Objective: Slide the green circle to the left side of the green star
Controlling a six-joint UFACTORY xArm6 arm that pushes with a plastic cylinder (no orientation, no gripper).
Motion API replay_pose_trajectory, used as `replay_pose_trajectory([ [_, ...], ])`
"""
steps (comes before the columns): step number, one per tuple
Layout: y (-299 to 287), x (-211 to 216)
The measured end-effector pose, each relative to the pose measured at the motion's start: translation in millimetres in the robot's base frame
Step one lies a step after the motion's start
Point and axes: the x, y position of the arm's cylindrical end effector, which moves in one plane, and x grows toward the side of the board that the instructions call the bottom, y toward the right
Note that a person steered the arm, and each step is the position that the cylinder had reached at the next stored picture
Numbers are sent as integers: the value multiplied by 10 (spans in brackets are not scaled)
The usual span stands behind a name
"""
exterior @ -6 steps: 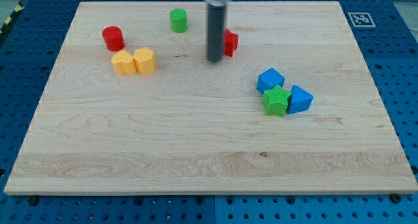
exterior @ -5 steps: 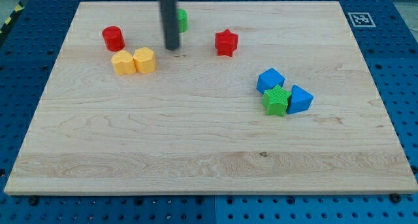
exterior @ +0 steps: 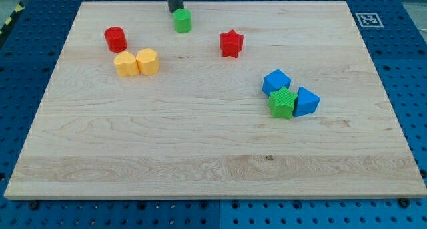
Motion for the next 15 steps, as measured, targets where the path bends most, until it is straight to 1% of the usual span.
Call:
replay_pose_trajectory([
  [2, 187, 430],
  [3, 454, 653],
  [4, 566, 821],
  [5, 578, 914],
  [7, 132, 934],
  [11, 1219, 1688],
  [12, 1240, 1754],
  [14, 764, 1764],
  [15, 1108, 1954],
])
